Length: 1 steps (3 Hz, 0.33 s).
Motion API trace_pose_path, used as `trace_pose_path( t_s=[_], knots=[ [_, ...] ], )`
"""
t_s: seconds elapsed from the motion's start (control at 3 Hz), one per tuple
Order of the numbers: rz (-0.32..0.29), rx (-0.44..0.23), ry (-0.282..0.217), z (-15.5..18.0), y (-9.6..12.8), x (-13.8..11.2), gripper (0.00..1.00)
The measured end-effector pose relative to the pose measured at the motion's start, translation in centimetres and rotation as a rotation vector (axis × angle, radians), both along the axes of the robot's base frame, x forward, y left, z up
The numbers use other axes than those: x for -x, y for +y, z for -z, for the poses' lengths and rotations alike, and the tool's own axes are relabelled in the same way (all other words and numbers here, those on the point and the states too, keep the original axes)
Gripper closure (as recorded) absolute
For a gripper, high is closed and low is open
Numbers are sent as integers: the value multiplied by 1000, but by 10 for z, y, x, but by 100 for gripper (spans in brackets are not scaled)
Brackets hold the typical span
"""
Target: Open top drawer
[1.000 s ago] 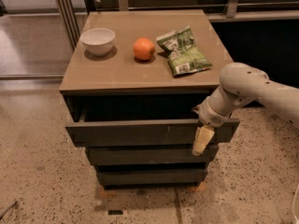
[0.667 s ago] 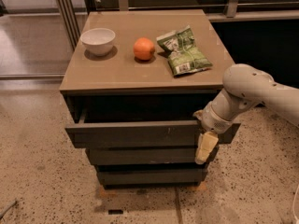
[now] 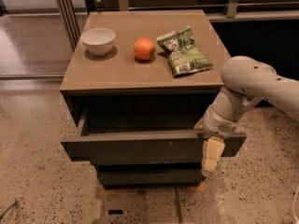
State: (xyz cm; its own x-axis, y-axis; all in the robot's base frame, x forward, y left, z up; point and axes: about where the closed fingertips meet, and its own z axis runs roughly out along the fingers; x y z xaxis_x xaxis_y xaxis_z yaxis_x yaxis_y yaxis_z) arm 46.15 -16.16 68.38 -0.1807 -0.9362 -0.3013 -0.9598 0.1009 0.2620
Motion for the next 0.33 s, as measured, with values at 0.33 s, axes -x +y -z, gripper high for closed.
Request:
trace_pose_path(
  t_s=[0.33],
  knots=[
    [0, 0, 0, 0, 0, 0, 0]
  ],
)
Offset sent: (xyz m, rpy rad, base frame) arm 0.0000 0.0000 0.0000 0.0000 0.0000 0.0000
